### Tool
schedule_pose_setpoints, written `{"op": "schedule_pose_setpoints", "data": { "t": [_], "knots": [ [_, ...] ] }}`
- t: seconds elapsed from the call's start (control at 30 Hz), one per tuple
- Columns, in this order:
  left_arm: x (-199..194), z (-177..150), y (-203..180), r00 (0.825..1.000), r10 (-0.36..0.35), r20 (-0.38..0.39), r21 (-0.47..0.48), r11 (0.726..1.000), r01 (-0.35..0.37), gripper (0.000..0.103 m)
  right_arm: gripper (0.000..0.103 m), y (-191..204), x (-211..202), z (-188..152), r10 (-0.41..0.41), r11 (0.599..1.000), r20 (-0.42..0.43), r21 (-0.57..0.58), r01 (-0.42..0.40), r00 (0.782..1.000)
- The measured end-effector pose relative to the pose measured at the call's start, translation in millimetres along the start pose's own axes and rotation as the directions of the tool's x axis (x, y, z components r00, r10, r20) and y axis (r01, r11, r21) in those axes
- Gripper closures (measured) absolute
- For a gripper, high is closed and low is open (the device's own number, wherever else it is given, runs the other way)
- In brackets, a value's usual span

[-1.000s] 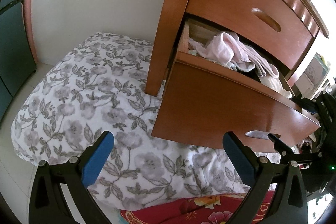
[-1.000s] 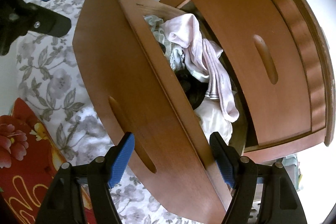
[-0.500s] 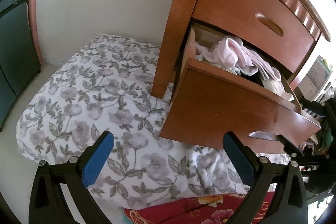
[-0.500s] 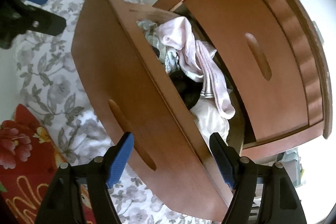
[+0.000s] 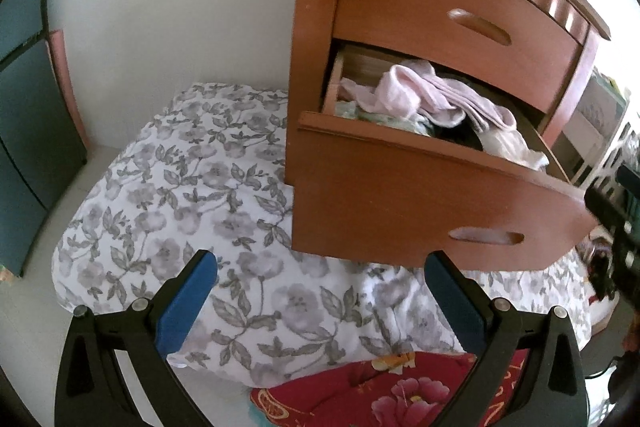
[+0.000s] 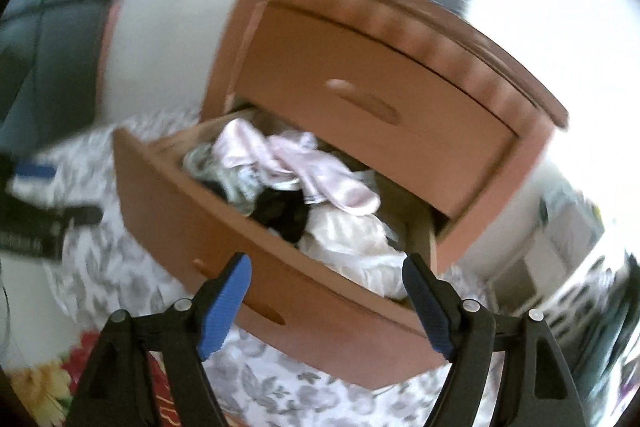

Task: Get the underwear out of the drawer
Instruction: 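Pull the lower drawer open with the right tool, then reach the left tool into the open drawer toward the pink clothes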

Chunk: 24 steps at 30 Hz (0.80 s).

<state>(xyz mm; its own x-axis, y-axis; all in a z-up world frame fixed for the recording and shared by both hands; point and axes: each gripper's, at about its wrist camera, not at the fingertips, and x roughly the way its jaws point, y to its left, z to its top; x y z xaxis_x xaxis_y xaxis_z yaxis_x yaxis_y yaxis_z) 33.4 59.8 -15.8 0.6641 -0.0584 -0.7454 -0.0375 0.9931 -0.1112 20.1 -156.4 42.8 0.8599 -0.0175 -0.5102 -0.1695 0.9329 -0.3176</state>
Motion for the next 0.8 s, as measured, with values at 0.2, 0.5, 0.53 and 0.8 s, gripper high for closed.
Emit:
{"op": "schedule_pose_setpoints", "data": {
  "t": [0.2, 0.5, 0.53, 0.8],
  "knots": [
    [-11, -3, -2, 0.999, 0.042, 0.026, -0.06, 0.997, -0.04, 0.0, 0.019, -31, -3, -14, 0.001, 0.981, 0.02, 0.195, -0.005, 1.0],
    [-19, -5, -7, 0.995, 0.082, 0.061, -0.077, 0.994, -0.078, 0.0, 0.016, -42, 9, -32, 0.01, 0.957, 0.026, 0.289, -0.017, 1.0],
    [-18, -5, -8, 0.994, 0.087, 0.06, -0.076, 0.994, -0.082, 0.0, 0.016, -44, 11, -34, 0.015, 0.954, 0.021, 0.298, -0.02, 1.0],
    [-19, 0, -12, 0.993, 0.092, 0.069, -0.064, 0.994, -0.088, 0.0, 0.0, -48, 17, -39, 0.014, 0.946, 0.001, 0.324, -0.013, 1.0]
  ]
}}
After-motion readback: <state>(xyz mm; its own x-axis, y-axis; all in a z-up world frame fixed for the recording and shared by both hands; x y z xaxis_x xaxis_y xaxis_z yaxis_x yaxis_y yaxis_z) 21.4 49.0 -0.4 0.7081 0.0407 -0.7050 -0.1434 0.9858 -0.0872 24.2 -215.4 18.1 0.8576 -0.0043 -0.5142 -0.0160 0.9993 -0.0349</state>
